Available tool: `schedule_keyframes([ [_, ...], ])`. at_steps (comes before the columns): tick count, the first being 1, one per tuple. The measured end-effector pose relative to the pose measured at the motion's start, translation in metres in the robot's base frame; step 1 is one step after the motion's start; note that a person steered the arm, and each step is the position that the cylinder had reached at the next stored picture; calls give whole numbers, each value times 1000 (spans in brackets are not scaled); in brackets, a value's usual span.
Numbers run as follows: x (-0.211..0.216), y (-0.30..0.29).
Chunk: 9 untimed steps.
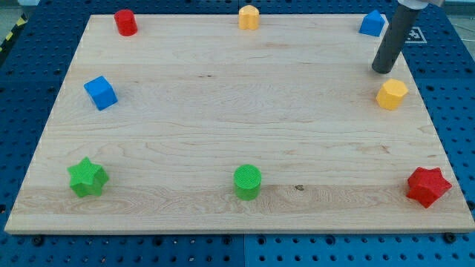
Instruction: Push the yellow hexagon towards bottom of the board
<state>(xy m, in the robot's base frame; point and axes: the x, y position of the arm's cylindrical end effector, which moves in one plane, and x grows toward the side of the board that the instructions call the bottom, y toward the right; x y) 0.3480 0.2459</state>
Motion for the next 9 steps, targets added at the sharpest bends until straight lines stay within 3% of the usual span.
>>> schedule_keyframes([
  [9, 43, 15],
])
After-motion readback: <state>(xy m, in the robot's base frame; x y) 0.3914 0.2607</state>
